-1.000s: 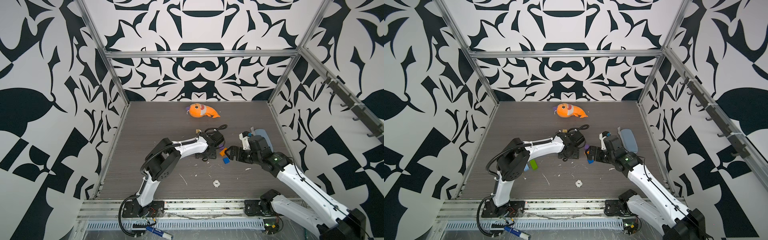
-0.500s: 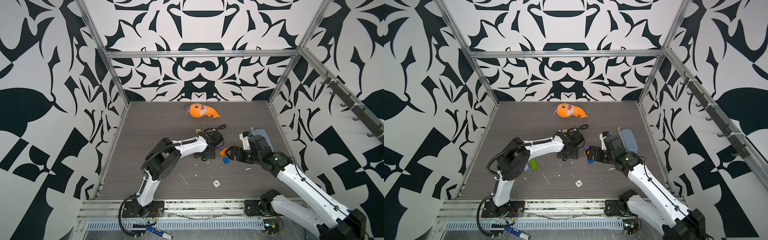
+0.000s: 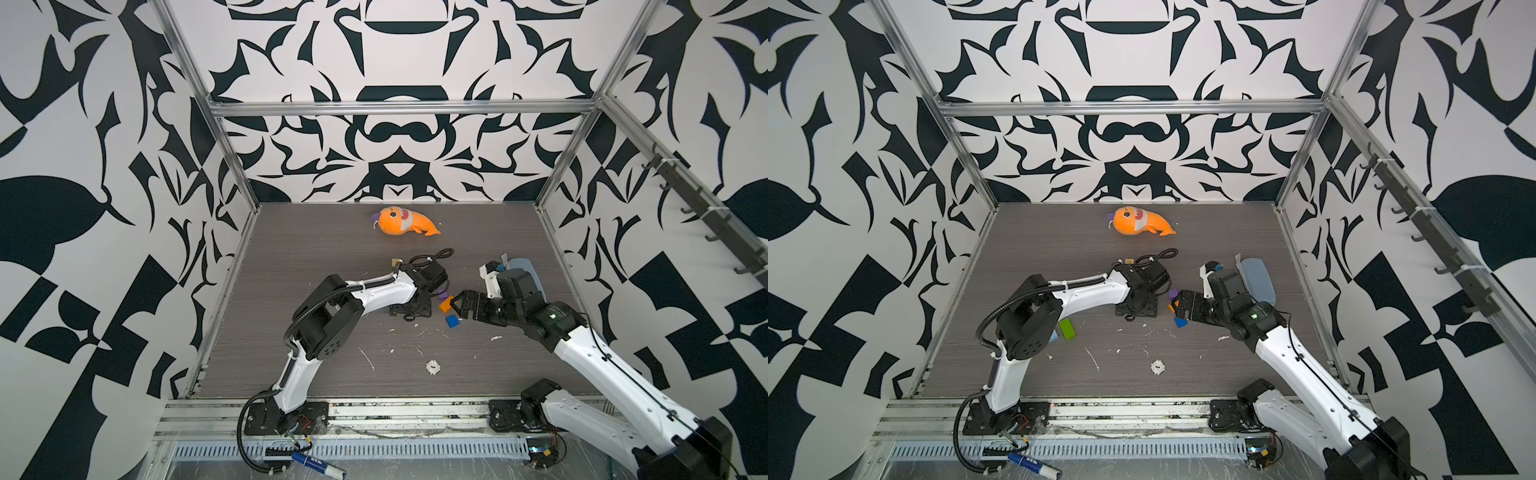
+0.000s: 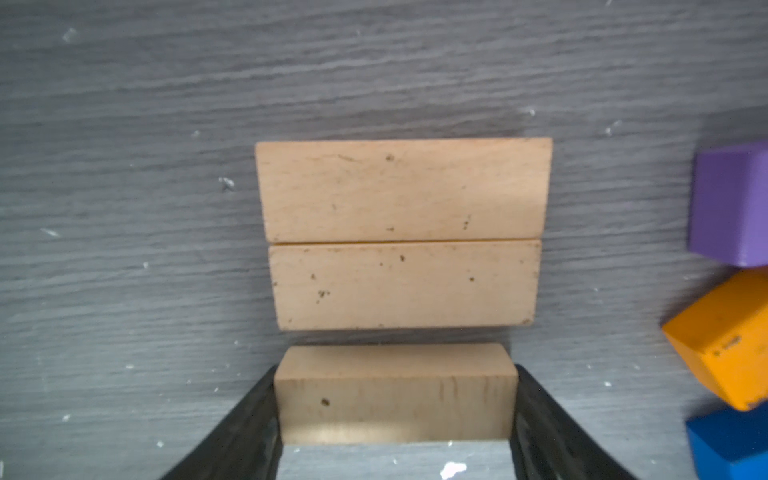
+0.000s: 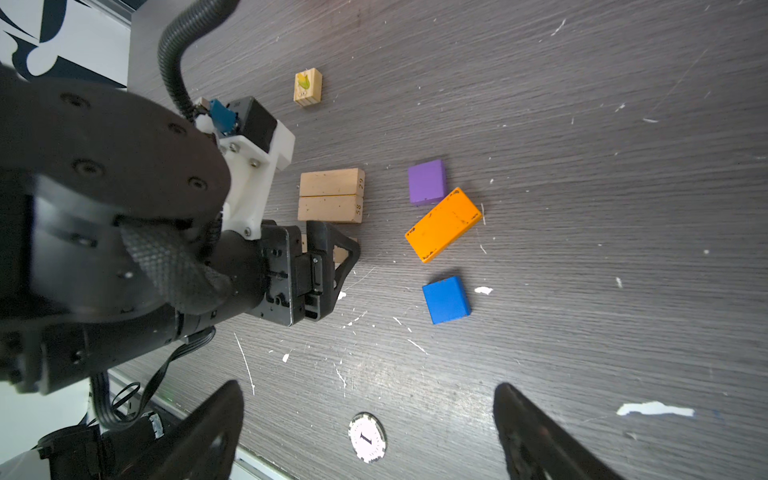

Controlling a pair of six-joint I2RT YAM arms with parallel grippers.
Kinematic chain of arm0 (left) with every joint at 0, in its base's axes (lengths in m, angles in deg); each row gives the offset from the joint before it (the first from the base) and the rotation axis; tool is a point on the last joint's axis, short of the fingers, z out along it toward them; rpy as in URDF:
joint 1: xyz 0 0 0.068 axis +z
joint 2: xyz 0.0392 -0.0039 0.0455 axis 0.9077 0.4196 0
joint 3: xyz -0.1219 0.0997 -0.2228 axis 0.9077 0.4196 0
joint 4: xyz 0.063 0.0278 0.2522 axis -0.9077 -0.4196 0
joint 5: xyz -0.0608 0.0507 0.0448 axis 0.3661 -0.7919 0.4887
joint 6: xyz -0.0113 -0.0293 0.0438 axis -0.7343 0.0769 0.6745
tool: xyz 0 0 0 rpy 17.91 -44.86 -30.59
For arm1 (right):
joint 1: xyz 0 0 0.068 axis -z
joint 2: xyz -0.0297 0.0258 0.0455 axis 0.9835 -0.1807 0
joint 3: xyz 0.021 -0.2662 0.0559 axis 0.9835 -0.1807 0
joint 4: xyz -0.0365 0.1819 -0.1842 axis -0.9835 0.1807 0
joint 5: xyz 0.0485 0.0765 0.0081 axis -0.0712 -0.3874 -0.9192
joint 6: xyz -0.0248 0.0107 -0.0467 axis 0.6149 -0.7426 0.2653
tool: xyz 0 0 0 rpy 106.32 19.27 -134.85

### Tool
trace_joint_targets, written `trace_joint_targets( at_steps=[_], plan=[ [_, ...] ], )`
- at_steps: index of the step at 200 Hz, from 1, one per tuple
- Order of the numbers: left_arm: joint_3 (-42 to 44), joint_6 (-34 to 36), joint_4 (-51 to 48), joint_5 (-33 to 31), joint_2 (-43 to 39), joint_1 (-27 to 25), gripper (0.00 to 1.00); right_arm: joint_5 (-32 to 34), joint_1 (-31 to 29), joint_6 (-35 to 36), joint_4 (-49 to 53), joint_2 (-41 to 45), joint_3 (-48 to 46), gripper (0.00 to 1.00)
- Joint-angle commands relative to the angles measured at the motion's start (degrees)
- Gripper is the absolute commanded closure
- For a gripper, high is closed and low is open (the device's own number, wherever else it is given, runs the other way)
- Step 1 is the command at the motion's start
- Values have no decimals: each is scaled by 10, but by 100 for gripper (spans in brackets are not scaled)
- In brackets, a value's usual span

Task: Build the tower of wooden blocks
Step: 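Press the bar marked 31 flush against the paired bars with the left gripper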

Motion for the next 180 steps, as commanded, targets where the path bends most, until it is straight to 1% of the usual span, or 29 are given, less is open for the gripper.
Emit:
trace_joint_targets(
  at_steps=[1,48,180],
  plan=[
    [-18,0,-21,-4,17,6,34,1,3,3,-6,3,19,2],
    [-30,3,-27,-3,23,9,34,0,4,3,-6,3,16,2],
    [-32,3,-27,0,34,9,33,-3,6,2,-8,6,13,3]
  ],
)
